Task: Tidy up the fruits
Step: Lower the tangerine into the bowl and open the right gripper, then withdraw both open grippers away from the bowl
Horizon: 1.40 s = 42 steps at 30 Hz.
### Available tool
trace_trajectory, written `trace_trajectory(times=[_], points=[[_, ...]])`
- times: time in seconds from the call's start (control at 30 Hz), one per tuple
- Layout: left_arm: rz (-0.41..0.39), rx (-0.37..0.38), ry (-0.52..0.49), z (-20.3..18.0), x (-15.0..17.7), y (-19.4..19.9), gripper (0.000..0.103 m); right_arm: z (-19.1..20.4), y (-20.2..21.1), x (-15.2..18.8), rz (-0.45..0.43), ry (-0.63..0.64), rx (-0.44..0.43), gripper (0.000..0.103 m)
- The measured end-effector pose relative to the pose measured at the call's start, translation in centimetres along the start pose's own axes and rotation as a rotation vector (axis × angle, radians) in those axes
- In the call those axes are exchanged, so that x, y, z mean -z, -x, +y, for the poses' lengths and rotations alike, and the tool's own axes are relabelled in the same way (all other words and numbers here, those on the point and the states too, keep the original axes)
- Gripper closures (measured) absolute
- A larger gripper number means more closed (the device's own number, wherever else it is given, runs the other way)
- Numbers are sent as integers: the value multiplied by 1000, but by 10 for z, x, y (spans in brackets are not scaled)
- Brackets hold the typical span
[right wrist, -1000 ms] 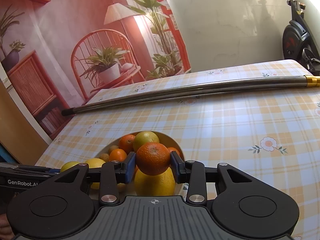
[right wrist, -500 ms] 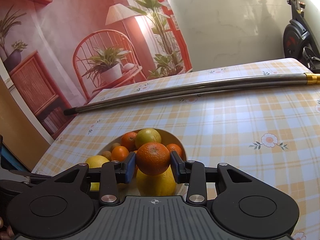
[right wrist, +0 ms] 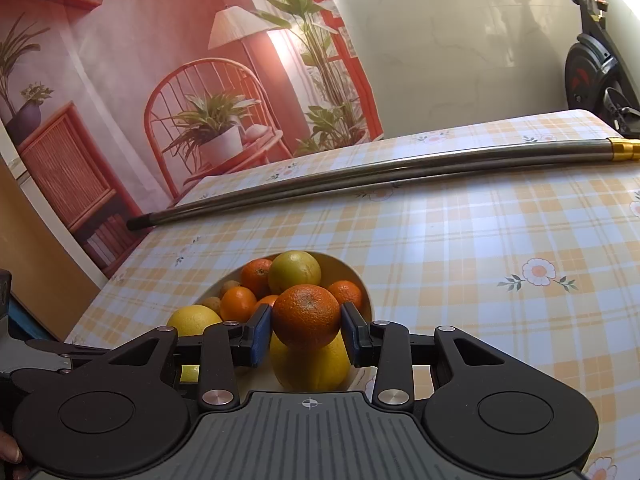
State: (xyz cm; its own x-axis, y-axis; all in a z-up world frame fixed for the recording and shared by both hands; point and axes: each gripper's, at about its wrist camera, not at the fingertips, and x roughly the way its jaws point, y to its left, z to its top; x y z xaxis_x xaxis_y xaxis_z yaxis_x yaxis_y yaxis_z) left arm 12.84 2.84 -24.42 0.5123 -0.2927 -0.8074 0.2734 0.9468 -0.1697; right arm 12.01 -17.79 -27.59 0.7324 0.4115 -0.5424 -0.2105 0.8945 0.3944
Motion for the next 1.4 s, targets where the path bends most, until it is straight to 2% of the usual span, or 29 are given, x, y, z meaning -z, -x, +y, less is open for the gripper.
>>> trace_trajectory(times=[0.8, 1.07, 1.4], points=[[-49, -4, 21, 2, 7, 19, 53, 11, 7, 4, 7, 28, -1, 69], [-106, -7, 35, 6, 14, 36, 53, 16, 11, 11, 41, 42, 2, 69], [-190, -49, 79, 15, 19, 57, 52, 34, 8, 23, 108, 82, -4, 69]])
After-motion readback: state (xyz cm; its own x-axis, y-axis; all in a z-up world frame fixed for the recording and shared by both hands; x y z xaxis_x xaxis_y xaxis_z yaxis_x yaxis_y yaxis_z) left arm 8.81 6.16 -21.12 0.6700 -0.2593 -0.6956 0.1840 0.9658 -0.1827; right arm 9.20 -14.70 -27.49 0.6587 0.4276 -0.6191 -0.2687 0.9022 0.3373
